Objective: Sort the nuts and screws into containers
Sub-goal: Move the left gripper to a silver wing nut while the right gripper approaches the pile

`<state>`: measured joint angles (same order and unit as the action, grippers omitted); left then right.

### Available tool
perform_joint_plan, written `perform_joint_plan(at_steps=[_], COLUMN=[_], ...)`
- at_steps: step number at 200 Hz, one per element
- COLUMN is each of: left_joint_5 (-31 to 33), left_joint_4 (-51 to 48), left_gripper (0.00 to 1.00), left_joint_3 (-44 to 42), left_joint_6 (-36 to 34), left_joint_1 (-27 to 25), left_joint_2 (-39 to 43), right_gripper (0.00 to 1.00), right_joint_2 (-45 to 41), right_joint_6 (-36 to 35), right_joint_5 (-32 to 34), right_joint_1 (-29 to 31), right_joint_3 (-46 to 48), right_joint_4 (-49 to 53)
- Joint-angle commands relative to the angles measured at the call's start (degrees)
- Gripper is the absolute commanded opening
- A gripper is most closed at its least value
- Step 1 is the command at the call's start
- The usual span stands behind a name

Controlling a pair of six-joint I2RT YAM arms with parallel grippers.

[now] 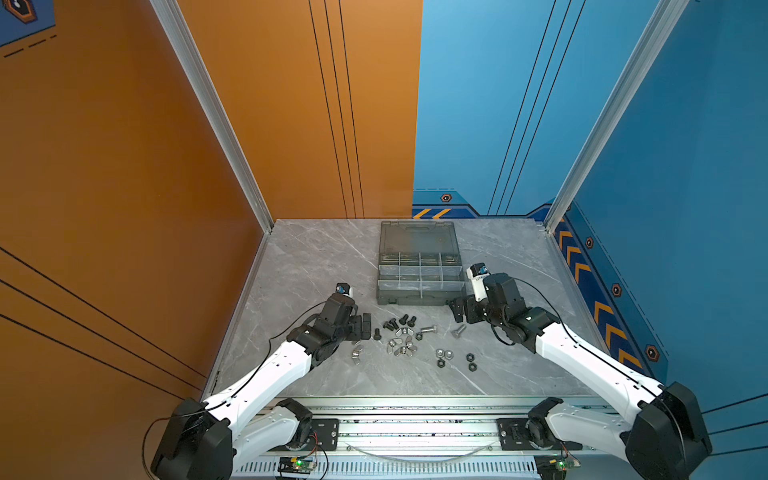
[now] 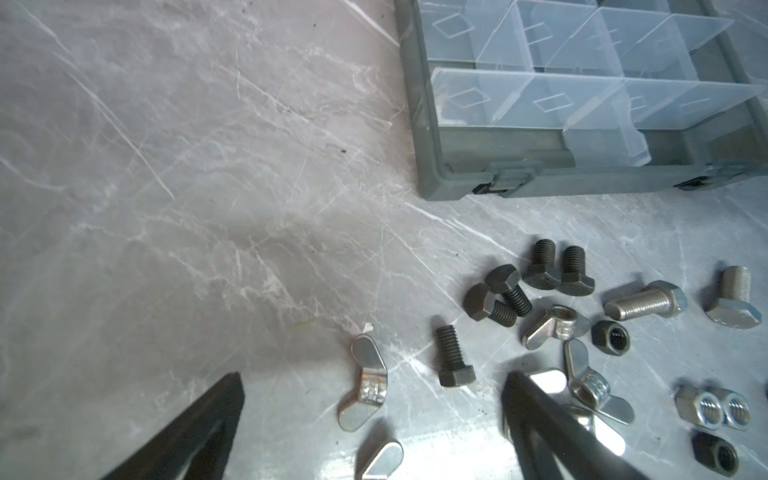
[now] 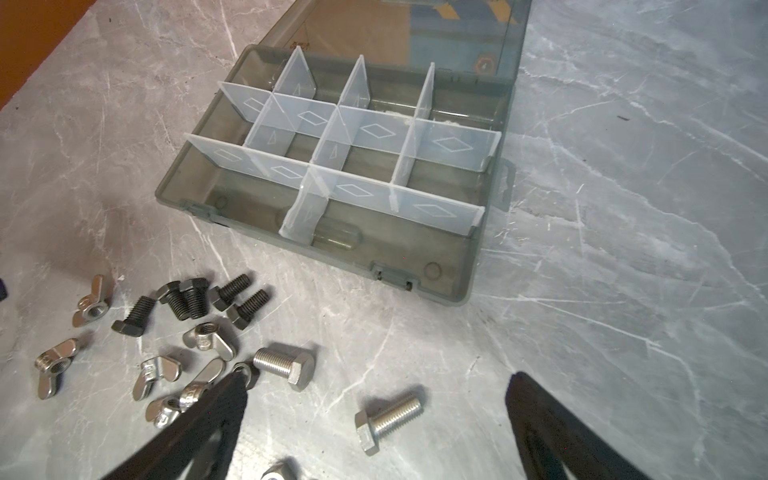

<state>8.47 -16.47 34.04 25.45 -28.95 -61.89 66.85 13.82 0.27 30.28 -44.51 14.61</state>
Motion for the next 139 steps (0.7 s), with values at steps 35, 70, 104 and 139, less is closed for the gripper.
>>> perform_joint_plan(at_steps=[35,70,104,139], left_joint_5=[-4.3,-3.3,-2.0,-1.1], left_joint_4=[-6.0,-6.0,-5.4,-3.7], left_gripper=[0.92,0.87,0.81,0.74], left_joint_3=[1.3,1.9,2.7,3.4], left_joint_6=[2.6,2.0,0.7,0.0], left_joint_1=[-1.1,-2.3,-2.9,-3.1], left_joint_2=[-6.1,-8.8,-11.4,-14.7], right_gripper=[1.0,1.0,1.0,1.0], right_joint_2=[-0.5,0.5,0.7,0.7], right_joint_6=[2.3,2.9,3.2,3.5], right_joint_5=[5.6,5.8,6.2,6.7], right_joint_1=[2.9,3.1,3.1,3.2], right_joint_3=[0.0,-0.3,-0.2,-0.4], right_joint_4=[0.5,0.5,0.5,0.8])
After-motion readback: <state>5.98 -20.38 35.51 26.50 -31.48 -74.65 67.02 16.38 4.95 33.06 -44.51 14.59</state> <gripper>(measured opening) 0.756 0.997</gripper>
